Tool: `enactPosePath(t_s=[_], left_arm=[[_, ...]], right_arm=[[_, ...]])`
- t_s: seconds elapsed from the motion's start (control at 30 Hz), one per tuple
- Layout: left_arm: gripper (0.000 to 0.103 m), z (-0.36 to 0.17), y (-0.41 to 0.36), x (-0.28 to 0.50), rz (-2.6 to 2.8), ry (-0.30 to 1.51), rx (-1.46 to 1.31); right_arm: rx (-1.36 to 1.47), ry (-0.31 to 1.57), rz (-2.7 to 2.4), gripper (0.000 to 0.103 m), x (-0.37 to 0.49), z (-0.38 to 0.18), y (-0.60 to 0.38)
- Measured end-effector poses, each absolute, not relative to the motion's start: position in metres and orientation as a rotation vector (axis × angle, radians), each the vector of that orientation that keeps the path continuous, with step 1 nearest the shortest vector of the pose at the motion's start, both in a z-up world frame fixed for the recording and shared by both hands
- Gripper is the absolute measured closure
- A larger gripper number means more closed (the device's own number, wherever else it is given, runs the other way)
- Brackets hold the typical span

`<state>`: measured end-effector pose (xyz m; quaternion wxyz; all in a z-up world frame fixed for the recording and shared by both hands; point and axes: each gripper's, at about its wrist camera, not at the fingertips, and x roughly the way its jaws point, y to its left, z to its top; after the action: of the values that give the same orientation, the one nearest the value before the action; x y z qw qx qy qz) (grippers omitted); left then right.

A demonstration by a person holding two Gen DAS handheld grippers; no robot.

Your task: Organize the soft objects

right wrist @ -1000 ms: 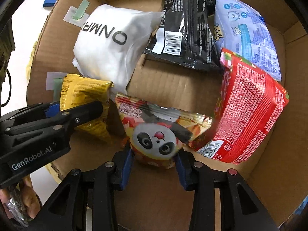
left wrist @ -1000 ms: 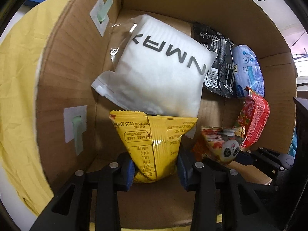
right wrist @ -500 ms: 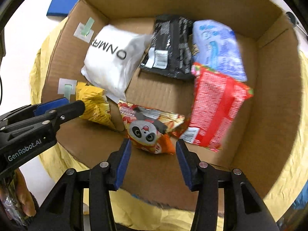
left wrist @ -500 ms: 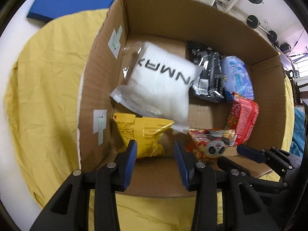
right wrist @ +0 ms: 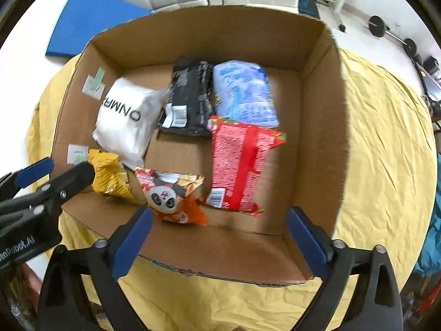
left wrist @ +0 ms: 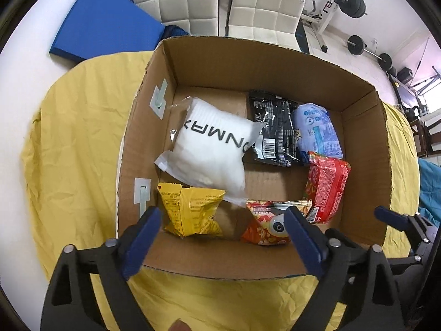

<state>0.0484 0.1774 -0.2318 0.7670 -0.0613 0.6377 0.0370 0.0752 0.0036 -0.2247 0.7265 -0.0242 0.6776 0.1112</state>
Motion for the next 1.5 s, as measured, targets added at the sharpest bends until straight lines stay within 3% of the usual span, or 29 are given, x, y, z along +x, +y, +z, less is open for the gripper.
enactPosePath(t_s=[0.07, 0.3, 0.57, 0.93, 1.5], left_arm=[[0.003, -0.231, 0.173, 0.047, 0.085, 1.377, -0.116], [0.003, -0.195, 0.161, 0.036, 0.088, 1.296, -0.11], [0.003, -0.115, 0.144, -0.004, 0.087, 1.159, -0.105], [0.0, -0.043, 0.122, -0.057, 0.056, 1.063, -0.079], [0.0, 0.005, 0.116, -0.097, 0.086, 0.991, -0.075]], right_arm=[[-0.056, 1.48, 0.23, 0.001, 0.076, -0.228, 0.008], [-0.028, 1.419, 0.193, 0.0, 0.068, -0.206, -0.003], [0.005, 1.293, 0.172, 0.0, 0.026, -0.128, -0.033], [0.02, 1.147, 0.183, 0.0, -0.042, -0.03, -0.063], [0.016, 1.075, 0.171, 0.0, -0.08, 0.036, -0.078]])
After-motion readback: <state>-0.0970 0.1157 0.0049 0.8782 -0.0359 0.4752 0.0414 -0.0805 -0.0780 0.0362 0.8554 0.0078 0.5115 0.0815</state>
